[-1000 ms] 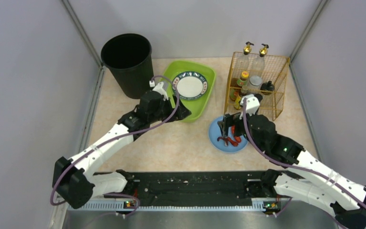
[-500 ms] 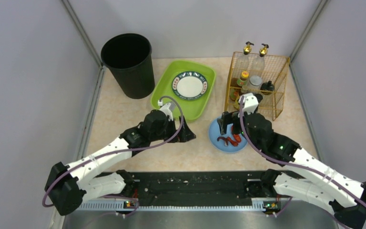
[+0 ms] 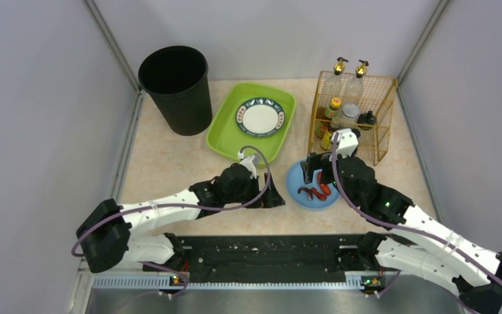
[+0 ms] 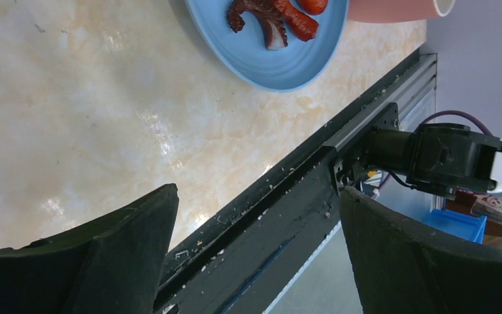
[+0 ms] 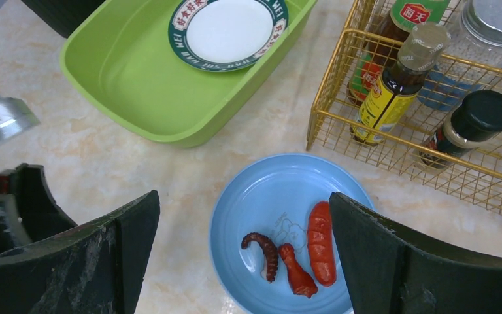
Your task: Clear the kitchen counter
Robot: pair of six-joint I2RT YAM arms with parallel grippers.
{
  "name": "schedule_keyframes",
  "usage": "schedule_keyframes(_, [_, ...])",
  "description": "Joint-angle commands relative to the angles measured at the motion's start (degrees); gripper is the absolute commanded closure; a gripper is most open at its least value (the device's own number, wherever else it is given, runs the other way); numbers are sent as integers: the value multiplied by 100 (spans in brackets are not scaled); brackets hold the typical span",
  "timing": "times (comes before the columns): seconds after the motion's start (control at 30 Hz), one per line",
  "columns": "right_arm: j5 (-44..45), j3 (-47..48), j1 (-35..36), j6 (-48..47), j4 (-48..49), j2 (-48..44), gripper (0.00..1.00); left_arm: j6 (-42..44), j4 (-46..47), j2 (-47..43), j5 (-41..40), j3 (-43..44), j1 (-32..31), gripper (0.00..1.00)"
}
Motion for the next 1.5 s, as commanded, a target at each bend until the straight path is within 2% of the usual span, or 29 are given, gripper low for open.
schedule_keyframes(0.0, [188,-35,58,60,54,-205,1,-286,899,478,-191,2,-56,3])
schedule_keyframes(0.4, [133,-113,53,159,-86,-584,1,-550,1350,2043,-395,487,-43,6])
schedule_keyframes(0.67, [164,-194,54,196,-19,-609,1,-721,1603,2586,-391,582,93,10])
schedule_keyframes(0.9, [250,-236,57,183,41,-630,1,-775,1662,3014,-411,755,203,18])
schedule_keyframes(1.1, [272,-262,54,174,39,-690,1,-912,1856,3421,-356,852,315,32])
schedule_keyframes(1.37, [311,-297,61,154,37,-743,1,-936,1897,3759,-347,997,360,43])
schedule_keyframes(1.47, [309,-304,53,157,38,-760,1,-944,1896,3849,-316,1028,365,49])
